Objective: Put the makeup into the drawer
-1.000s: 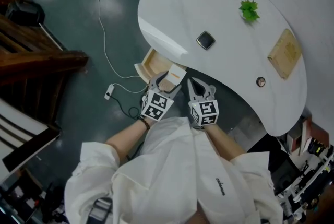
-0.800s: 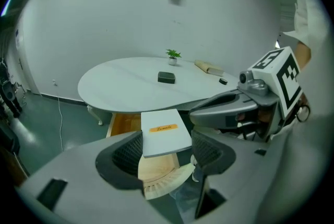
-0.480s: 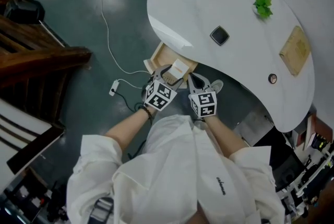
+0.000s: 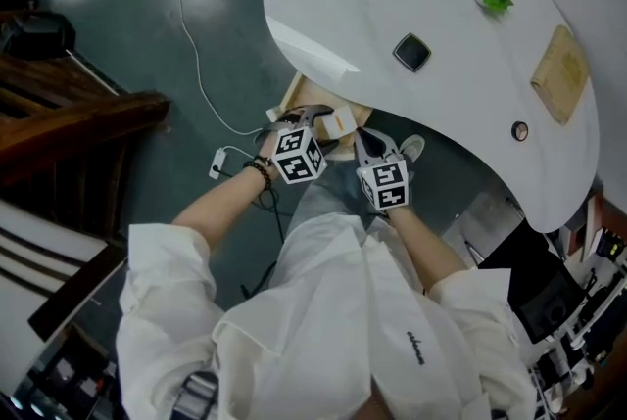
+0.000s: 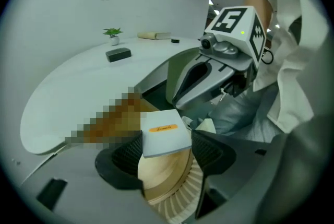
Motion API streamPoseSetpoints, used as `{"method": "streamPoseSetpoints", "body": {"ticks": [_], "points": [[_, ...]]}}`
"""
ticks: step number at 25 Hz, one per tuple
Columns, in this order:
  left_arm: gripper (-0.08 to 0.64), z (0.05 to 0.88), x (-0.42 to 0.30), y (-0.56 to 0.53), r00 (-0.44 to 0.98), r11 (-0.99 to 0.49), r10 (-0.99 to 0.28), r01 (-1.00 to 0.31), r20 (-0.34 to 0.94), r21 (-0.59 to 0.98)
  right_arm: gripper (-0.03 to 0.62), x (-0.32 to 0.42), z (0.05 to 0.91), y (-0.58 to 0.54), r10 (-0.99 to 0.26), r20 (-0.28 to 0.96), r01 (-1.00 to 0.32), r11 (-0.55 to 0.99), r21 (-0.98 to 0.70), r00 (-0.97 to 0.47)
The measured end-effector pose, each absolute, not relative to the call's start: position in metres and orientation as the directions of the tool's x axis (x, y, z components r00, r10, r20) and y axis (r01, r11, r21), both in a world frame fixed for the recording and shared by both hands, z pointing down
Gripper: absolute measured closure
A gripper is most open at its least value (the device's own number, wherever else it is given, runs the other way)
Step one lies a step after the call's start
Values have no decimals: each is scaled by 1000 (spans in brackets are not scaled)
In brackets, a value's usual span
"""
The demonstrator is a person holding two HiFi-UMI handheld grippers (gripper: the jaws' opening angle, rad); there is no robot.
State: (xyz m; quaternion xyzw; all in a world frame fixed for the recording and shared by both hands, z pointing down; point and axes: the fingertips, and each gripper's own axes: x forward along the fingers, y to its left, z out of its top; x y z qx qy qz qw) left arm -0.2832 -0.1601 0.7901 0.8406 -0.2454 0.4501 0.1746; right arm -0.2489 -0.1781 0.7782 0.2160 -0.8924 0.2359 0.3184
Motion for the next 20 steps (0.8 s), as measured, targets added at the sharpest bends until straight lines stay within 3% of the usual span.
{"method": "streamPoseSetpoints", "body": {"ticks": [8, 20], "points": [[253, 820, -281, -155, 456, -931, -114, -360, 883, 65, 575, -251, 793, -175, -202, 680, -503, 818, -278, -705], [253, 861, -279, -157, 400, -985, 16, -152, 917, 83, 575, -254, 812, -176, -189, 697, -501, 820, -276, -692]]}}
